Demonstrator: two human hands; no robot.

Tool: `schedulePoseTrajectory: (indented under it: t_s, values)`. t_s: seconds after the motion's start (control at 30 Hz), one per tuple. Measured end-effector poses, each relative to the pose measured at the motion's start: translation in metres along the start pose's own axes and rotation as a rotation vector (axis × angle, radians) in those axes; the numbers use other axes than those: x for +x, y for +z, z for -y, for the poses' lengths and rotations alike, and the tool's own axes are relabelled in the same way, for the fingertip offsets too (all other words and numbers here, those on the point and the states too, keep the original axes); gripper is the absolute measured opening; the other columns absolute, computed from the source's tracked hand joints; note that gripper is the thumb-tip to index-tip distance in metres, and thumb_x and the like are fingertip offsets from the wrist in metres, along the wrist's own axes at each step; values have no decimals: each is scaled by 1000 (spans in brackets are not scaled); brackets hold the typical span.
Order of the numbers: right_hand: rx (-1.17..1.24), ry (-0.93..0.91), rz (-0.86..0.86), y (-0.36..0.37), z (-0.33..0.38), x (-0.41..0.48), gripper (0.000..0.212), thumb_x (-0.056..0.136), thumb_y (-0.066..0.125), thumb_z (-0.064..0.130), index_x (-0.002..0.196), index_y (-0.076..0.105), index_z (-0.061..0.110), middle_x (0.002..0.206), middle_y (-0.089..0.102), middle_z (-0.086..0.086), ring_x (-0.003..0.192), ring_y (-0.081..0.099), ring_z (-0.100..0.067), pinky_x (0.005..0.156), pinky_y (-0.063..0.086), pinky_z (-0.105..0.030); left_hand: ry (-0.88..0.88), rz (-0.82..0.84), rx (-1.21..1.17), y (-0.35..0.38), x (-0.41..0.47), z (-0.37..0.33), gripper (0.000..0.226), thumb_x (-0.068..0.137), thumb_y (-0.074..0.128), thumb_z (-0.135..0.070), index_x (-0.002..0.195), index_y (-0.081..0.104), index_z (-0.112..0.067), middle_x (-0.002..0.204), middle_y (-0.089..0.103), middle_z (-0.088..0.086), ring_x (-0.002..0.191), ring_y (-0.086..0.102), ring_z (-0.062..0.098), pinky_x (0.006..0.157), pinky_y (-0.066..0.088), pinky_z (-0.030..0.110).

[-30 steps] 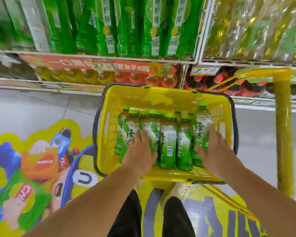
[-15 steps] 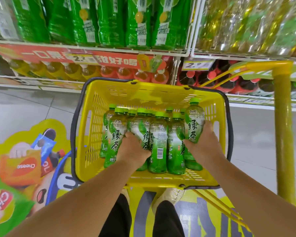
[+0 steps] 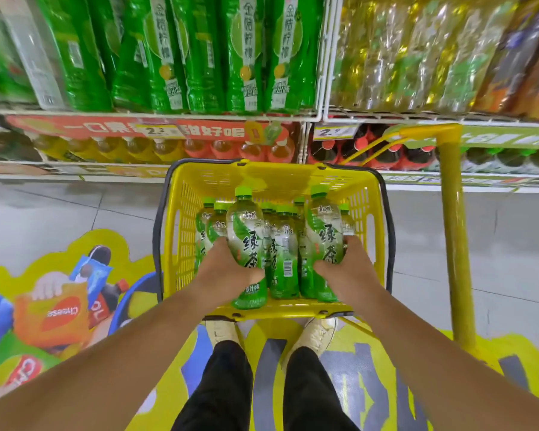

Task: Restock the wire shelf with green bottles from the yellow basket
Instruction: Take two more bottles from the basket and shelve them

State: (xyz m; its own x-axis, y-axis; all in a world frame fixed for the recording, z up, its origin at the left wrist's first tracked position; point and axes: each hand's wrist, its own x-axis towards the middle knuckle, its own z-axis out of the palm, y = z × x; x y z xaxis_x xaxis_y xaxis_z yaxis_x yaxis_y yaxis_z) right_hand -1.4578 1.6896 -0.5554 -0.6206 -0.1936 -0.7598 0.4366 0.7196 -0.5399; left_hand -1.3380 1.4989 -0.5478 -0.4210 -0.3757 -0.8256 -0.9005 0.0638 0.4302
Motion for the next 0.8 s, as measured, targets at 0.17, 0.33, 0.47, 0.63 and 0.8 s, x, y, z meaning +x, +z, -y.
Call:
schedulePoseTrajectory:
  t_s: [0.17, 0.33, 0.47, 0.63, 0.8]
  values:
    - [85, -31, 26, -3, 45, -67, 49, 82, 72, 4, 118, 40, 12, 82, 57, -7, 47, 52, -14, 36, 37, -22, 72, 14, 0, -44, -60, -27, 61, 72, 83, -32, 117, 46, -14, 95, 57, 6, 73, 59, 19, 59, 51, 39]
    - [73, -139, -51, -17, 102, -150, 54, 80, 73, 7, 122, 40, 12, 89, 59, -1, 66, 58, -12, 46, 41, -22, 167, -44, 39, -98, -141, -59, 67, 65, 82, -40, 117, 44, -19, 96, 58, 1, 84, 60, 23, 64, 46, 35]
    - [64, -207, -100, -28, 151, -213, 52, 76, 76, 8, 116, 44, 17, 86, 61, 3, 66, 60, -12, 52, 45, -25, 281, -113, 30, -135, -199, -79, 51, 75, 84, -27, 111, 47, -21, 96, 56, -9, 85, 55, 13, 62, 41, 27]
    - [64, -352, -84, -36, 201, -282, 48, 78, 74, 4, 115, 48, 19, 89, 65, 2, 69, 62, -10, 55, 48, -24, 384, -139, -65, -177, -264, -97, 51, 77, 83, -20, 119, 53, -19, 95, 63, -9, 85, 61, 8, 65, 44, 23]
    - [26, -489, -71, -41, 240, -334, 47, 84, 74, 13, 111, 37, 24, 87, 57, 8, 68, 57, -7, 49, 42, -19, 455, -239, -126, -209, -320, -98, 47, 72, 85, -20, 108, 56, -19, 98, 65, 2, 86, 64, 20, 64, 47, 29]
